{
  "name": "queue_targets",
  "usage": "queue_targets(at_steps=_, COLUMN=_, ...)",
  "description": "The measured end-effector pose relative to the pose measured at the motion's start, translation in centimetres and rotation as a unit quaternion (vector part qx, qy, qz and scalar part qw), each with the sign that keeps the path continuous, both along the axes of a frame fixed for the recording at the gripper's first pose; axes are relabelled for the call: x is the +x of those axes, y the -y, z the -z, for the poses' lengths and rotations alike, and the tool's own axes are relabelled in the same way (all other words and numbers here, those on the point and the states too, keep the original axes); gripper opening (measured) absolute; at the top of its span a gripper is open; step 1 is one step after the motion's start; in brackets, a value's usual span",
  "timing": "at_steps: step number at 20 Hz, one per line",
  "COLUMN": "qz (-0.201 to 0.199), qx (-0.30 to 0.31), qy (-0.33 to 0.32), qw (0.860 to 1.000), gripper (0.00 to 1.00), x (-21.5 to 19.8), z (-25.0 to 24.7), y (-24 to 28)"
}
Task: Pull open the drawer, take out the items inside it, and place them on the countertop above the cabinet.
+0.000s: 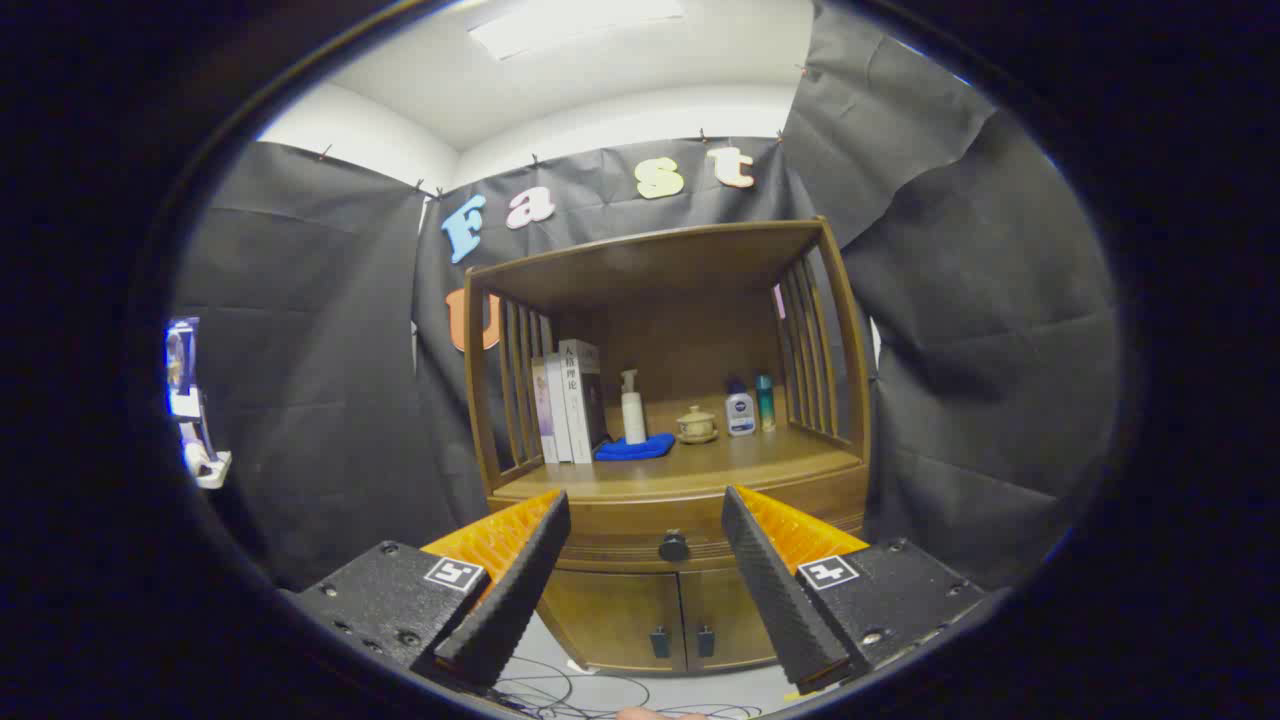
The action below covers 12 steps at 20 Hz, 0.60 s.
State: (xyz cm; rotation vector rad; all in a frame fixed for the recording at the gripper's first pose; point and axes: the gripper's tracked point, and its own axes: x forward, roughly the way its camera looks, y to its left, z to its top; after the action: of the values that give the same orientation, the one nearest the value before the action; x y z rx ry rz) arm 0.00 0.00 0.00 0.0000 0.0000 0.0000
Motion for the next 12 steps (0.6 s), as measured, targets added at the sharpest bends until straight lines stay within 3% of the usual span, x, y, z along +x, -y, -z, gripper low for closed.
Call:
queue_targets(at_steps=8, qz=-0.008, qx=-0.027, qy=0.020, qw=0.999, gripper=0.98, x=0.0, z=-0.3, y=-0.6)
queue_targets(at_steps=12, qz=-0.015, qx=-0.024, qy=0.028, qw=0.999, gripper=0.98, x=1.9, z=0.0, y=-1.1)
